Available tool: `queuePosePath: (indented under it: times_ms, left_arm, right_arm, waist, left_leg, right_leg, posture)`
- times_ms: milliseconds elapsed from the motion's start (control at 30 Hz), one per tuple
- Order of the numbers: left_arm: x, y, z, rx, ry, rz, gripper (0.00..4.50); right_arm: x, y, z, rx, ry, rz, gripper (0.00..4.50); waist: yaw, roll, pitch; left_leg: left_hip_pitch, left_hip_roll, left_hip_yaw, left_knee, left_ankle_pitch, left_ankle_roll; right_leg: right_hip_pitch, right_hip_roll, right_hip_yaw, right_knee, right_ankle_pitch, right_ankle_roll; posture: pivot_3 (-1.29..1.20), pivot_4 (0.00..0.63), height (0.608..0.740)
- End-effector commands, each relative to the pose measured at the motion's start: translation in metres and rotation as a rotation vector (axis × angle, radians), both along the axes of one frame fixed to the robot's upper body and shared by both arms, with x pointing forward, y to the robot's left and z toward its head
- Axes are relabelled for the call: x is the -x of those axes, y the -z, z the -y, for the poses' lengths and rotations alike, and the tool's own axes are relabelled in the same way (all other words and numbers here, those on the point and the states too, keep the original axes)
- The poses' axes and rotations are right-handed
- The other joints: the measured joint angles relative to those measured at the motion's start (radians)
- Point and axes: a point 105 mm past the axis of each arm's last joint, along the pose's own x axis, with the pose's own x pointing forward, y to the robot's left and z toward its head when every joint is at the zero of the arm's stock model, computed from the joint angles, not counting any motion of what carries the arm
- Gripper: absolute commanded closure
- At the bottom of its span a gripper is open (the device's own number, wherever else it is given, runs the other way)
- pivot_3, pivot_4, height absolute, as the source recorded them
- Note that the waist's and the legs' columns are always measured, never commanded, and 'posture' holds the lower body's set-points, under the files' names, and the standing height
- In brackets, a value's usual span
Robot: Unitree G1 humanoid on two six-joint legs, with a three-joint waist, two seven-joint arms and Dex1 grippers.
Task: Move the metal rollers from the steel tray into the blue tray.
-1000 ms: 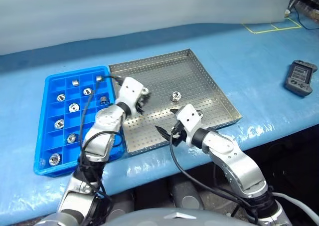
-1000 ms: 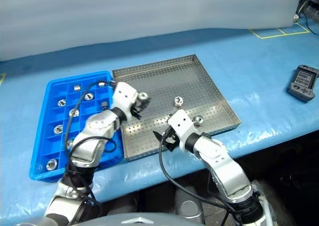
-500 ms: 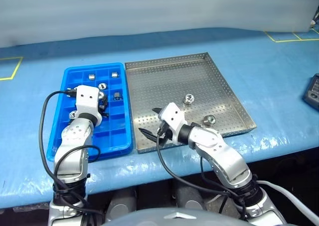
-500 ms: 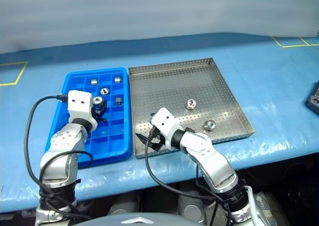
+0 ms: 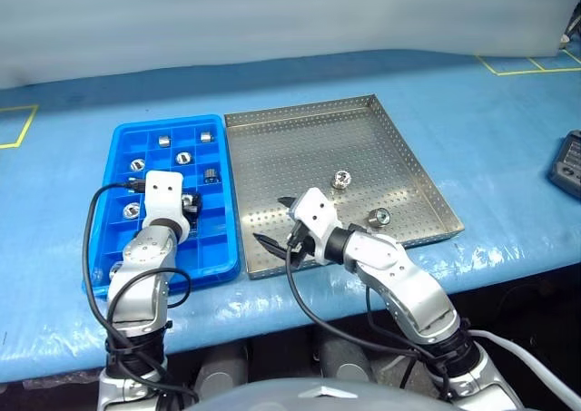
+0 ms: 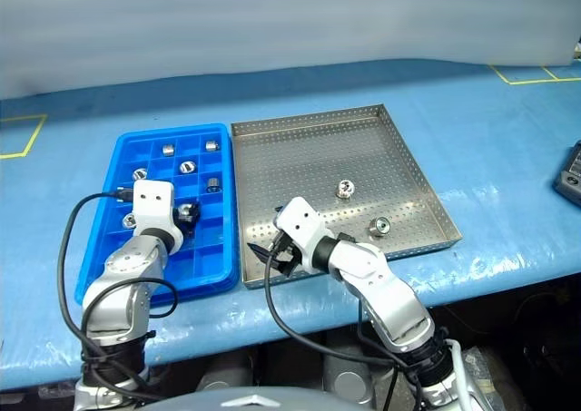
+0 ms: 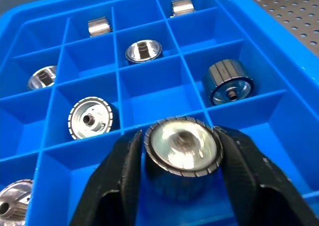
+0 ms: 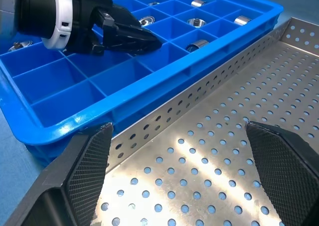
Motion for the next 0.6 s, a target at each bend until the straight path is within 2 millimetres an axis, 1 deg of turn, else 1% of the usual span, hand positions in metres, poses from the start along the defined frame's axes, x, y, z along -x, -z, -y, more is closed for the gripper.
queuePosePath:
  times_ms: [33, 67, 133, 200, 300, 467, 600]
  left_arm:
    - [0.0, -0.013, 0.006, -0.008, 0.01, 0.046, 0.47]
    - [-0.002, -0.017, 0.01, -0.012, 0.026, 0.064, 0.07]
    - [-0.007, -0.027, 0.02, -0.001, 0.076, 0.108, 0.03]
    - [-0.015, -0.038, 0.039, 0.009, 0.185, 0.15, 0.03]
    - [-0.025, -0.047, 0.063, 0.01, 0.33, 0.177, 0.03]
    - [-0.038, -0.053, 0.1, -0.018, 0.543, 0.193, 0.03]
    - [-0.047, -0.054, 0.123, -0.025, 0.642, 0.215, 0.03]
  right_arm:
    - [0.001, -0.01, 0.001, -0.026, 0.011, 0.037, 0.0]
    - [0.001, -0.01, 0.002, -0.026, 0.014, 0.035, 0.0]
    - [0.002, -0.009, 0.003, -0.027, 0.018, 0.033, 0.0]
    - [0.003, -0.008, 0.004, -0.024, 0.024, 0.028, 0.0]
    - [0.002, -0.005, 0.01, -0.018, 0.05, 0.021, 0.0]
    - [-0.006, -0.002, 0.033, -0.002, 0.178, 0.031, 0.0]
    - [-0.02, -0.004, 0.059, -0.013, 0.383, 0.062, 0.0]
  waist:
    - [-0.001, 0.0, 0.0]
    - [-0.001, 0.0, 0.0]
    - [-0.001, 0.0, 0.0]
    - [0.001, 0.0, 0.0]
    - [0.001, 0.0, 0.0]
    - [-0.012, 0.0, 0.0]
    - [-0.024, 0.0, 0.0]
  left_leg:
    - [0.0, 0.0, 0.0, 0.0, 0.0, 0.0]
    - [0.0, 0.0, 0.0, 0.0, 0.0, 0.0]
    - [0.0, 0.0, 0.0, 0.0, 0.0, 0.0]
    - [0.0, 0.0, 0.0, 0.0, 0.0, 0.0]
    - [0.0, 0.0, 0.0, 0.001, 0.0, 0.0]
    - [0.0, 0.0, 0.001, 0.0, 0.0, 0.0]
    - [-0.001, 0.0, 0.001, 0.0, 0.0, 0.0]
  right_leg:
    - [0.0, 0.0, 0.0, 0.0, 0.0, 0.0]
    - [0.0, 0.0, 0.0, 0.0, 0.0, 0.0]
    - [0.0, 0.0, 0.0, 0.0, 0.0, 0.0]
    - [0.0, 0.0, 0.0, 0.0, 0.0, 0.0]
    - [0.0, 0.0, 0.0, 0.0, 0.0, 0.0]
    - [0.0, 0.0, 0.0, 0.0, 0.0, 0.0]
    - [0.0, 0.0, 0.001, 0.0, 0.0, 0.0]
  posture:
    - [-0.1, 0.15, 0.74]
    - [-0.1, 0.15, 0.74]
    - [-0.1, 0.15, 0.74]
    - [-0.1, 0.15, 0.74]
    - [-0.12, 0.15, 0.74]
    - [-0.17, 0.15, 0.74]
    - [-0.24, 0.15, 0.74]
